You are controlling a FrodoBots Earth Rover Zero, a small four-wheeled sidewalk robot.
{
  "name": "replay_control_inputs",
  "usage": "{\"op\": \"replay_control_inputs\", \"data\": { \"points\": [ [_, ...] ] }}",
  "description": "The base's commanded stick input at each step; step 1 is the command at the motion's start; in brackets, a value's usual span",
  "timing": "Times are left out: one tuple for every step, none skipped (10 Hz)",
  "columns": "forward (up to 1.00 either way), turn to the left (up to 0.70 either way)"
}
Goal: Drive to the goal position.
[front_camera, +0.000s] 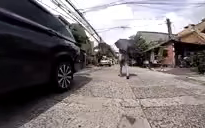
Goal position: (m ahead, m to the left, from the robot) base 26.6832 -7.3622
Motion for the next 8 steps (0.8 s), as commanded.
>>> {"op": "replay_control_inputs", "data": {
  "points": [
    [0.7,-0.27],
    [0.7,-0.2],
    [0.7,-0.13],
    [0.7,-0.27],
    [0.7,-0.27],
    [0.7,-0.27],
    [0.7,-0.16],
    [0.7,-0.12]
  ]
}}
